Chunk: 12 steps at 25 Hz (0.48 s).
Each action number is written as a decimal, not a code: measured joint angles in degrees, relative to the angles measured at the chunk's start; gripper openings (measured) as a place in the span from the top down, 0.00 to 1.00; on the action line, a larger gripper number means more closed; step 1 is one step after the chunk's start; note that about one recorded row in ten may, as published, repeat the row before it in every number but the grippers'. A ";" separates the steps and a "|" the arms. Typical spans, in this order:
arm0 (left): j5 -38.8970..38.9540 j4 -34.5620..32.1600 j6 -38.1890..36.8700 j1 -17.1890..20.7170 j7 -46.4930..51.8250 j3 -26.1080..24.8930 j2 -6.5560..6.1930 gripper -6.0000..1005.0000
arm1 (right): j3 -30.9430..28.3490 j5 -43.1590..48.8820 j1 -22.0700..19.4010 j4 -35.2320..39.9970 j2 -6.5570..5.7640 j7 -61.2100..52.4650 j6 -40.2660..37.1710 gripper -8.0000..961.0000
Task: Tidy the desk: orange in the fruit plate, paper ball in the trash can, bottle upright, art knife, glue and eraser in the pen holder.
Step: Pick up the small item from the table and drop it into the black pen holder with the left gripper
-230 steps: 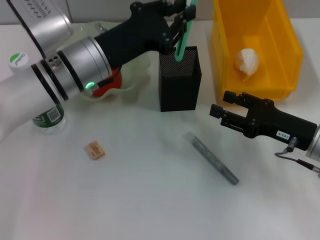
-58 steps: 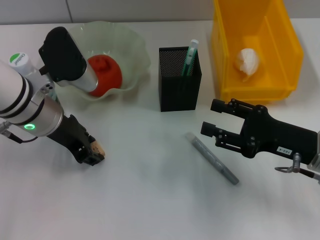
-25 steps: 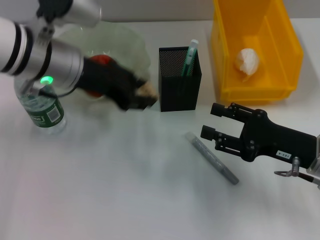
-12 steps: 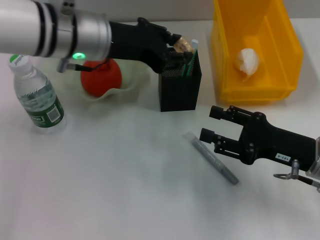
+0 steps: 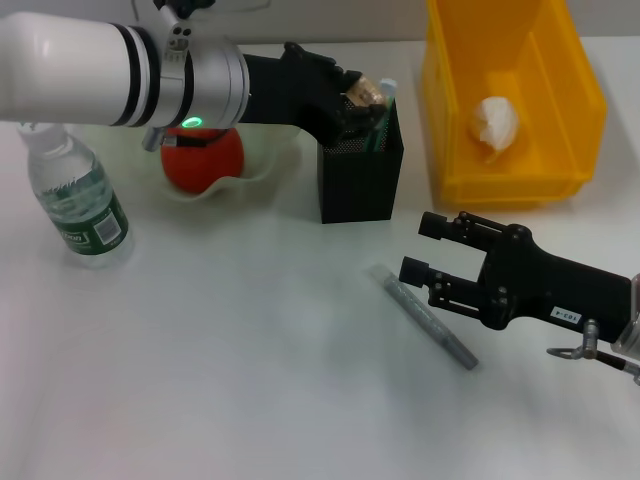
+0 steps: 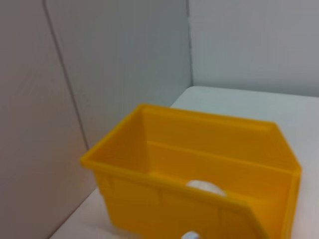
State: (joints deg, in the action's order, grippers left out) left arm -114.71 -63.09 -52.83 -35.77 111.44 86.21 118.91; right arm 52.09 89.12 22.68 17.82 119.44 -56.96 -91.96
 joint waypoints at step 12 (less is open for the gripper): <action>-2.36 3.86 1.21 -1.22 -1.49 0.56 0.00 0.57 | -0.25 0.00 0.25 -0.07 0.00 0.01 0.20 0.28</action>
State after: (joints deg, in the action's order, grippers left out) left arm -117.07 -59.23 -51.63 -36.99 109.95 86.77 118.91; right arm 51.84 89.12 22.92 17.75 119.44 -56.95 -91.76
